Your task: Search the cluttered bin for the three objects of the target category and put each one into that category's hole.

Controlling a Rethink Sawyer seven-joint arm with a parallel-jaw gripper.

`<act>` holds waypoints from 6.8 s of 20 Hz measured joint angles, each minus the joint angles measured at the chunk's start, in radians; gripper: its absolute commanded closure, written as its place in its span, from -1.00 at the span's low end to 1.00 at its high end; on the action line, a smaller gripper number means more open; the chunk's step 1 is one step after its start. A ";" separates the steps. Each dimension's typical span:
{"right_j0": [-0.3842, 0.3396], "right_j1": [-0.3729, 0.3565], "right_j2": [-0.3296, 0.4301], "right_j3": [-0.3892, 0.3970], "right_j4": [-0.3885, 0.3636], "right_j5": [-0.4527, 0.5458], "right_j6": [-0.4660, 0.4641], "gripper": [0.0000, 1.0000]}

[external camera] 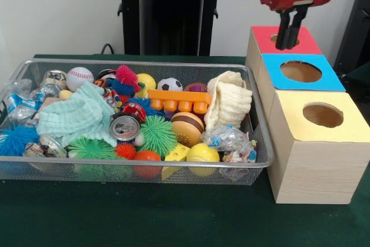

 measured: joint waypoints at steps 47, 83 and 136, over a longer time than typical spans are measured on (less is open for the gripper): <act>-0.166 0.252 0.063 -0.187 -0.107 -0.094 -0.001 -1.00; -0.430 0.347 0.431 -0.012 -0.242 -0.033 -0.577 -1.00; -0.521 0.419 0.612 -0.012 -0.414 -0.131 -0.577 -1.00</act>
